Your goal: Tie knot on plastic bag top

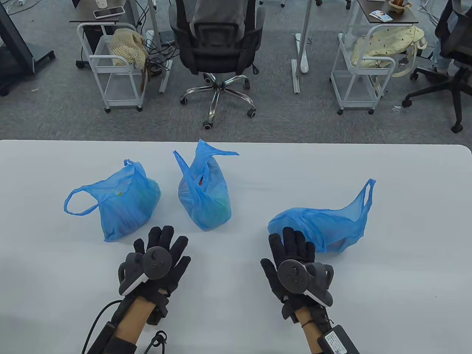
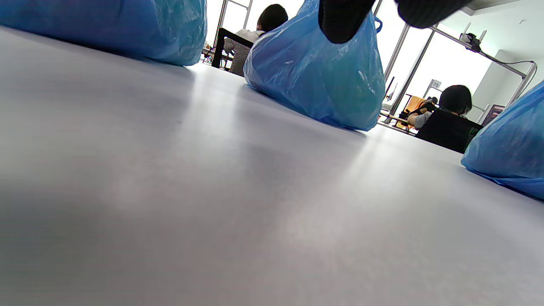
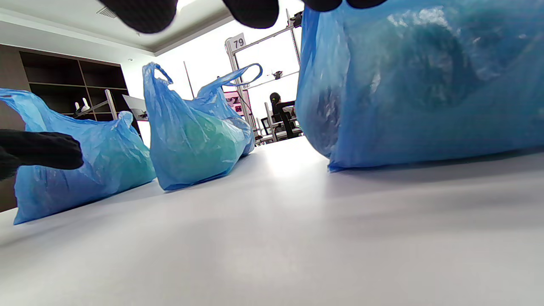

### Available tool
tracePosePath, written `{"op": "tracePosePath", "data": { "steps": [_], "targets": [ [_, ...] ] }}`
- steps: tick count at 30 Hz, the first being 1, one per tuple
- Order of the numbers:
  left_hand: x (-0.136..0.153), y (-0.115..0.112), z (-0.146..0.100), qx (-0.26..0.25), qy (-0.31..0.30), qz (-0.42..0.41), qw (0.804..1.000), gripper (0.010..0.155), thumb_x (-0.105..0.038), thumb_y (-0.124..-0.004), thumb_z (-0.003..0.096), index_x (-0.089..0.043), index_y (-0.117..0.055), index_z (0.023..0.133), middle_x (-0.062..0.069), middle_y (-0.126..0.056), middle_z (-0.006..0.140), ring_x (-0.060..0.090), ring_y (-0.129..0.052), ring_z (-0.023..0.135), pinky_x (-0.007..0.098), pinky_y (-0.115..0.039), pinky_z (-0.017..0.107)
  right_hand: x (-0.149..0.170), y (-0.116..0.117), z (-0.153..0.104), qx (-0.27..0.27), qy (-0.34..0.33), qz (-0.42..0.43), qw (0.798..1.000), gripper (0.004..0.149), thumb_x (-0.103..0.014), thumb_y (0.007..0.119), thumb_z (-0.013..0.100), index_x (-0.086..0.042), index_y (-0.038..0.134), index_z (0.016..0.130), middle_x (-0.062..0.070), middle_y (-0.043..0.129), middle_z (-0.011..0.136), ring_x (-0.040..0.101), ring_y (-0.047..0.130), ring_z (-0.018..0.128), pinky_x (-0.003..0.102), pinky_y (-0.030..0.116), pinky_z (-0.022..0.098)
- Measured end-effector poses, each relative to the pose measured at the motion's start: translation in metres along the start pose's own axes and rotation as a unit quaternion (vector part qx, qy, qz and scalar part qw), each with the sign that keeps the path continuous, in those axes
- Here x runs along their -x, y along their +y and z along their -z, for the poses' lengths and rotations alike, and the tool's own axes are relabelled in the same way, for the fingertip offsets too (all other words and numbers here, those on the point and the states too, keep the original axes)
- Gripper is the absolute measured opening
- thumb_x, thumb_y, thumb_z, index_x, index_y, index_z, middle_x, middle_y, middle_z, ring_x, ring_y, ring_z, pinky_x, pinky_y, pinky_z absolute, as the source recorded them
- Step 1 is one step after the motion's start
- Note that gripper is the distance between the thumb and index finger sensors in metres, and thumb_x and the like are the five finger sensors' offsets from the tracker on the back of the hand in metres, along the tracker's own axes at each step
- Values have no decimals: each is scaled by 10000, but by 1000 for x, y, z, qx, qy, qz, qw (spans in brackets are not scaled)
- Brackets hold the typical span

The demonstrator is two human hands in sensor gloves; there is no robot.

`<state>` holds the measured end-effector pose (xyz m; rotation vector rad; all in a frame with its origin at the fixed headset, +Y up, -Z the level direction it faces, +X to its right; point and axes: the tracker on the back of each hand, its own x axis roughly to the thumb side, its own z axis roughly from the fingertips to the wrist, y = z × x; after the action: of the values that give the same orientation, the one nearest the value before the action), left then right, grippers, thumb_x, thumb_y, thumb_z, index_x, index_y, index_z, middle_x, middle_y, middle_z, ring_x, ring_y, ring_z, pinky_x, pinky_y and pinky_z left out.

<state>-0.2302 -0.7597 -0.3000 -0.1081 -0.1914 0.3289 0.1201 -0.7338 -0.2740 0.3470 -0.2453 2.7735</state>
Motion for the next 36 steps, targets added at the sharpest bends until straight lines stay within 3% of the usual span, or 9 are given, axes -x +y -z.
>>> {"op": "tracePosePath", "data": {
  "steps": [27,32,36],
  "targets": [
    [10,-3,6,14,22,-35,999,607,-615,-485,543,-428,-444,1119,1,-183,1252,346,-105,1119,686,-98,693,-4,7,2,21,-21,7,1000,679,-492,655,516,-84,535,1046,285,474,1065,574,458,966,711,391,598],
    [15,-3,8,12,27,-48,998,609,-615,-483,545,-420,-448,1121,6,-150,1258,348,-105,1119,686,-99,692,-3,-4,0,98,-22,-11,995,664,-484,686,505,-89,567,1025,262,574,1036,550,588,935,700,490,589],
    [14,-4,7,14,23,-50,998,609,-617,-482,544,-420,-453,1120,7,-190,1255,350,-106,1121,686,-108,694,9,-35,-10,250,-6,24,968,632,-440,754,497,-85,586,991,230,680,970,499,735,855,657,600,553]
  ]
}}
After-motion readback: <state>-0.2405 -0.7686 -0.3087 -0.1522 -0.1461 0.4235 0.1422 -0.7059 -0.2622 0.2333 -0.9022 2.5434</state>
